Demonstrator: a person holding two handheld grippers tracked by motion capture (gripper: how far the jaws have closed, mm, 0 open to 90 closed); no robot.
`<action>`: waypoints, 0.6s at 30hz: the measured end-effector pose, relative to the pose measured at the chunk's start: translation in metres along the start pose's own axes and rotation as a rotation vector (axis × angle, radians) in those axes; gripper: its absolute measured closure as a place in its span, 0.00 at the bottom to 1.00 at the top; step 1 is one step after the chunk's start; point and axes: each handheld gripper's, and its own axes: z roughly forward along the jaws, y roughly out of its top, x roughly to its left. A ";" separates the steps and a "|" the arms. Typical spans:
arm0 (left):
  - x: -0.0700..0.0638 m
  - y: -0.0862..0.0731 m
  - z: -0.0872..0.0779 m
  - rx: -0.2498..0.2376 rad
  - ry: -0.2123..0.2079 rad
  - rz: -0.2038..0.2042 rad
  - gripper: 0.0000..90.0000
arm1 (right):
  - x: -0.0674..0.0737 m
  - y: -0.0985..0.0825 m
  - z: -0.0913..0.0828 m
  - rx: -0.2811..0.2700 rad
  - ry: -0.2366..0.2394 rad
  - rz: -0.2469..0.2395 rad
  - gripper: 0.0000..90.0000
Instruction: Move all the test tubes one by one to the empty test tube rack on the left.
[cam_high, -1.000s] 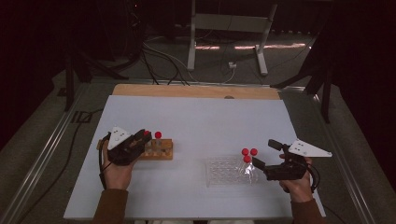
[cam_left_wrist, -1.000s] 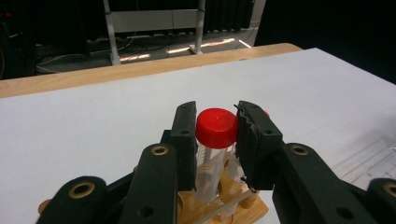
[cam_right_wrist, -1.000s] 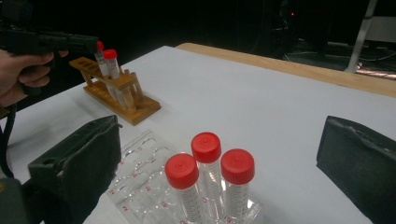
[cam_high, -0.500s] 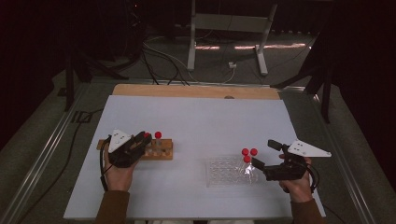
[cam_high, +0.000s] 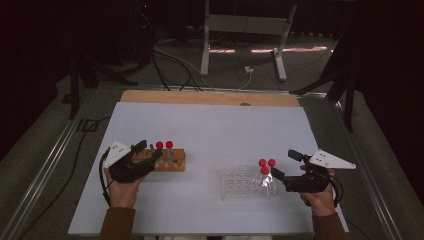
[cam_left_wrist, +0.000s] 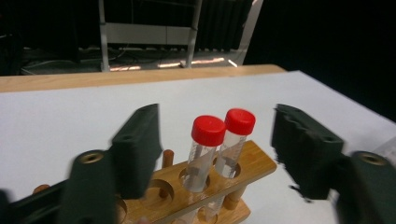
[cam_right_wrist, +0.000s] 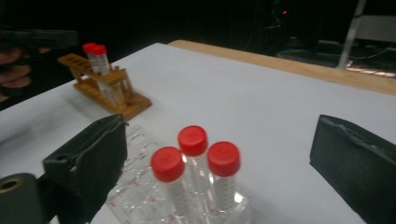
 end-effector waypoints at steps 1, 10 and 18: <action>0.000 0.001 -0.002 0.000 0.008 0.001 0.25 | -0.001 -0.001 0.000 -0.003 -0.007 -0.003 0.08; -0.001 0.007 -0.011 -0.010 0.020 -0.015 0.02 | -0.008 -0.011 0.001 0.010 -0.008 -0.016 0.27; -0.002 0.008 -0.010 -0.012 0.007 -0.012 0.01 | -0.007 -0.020 0.009 0.055 -0.002 -0.068 0.49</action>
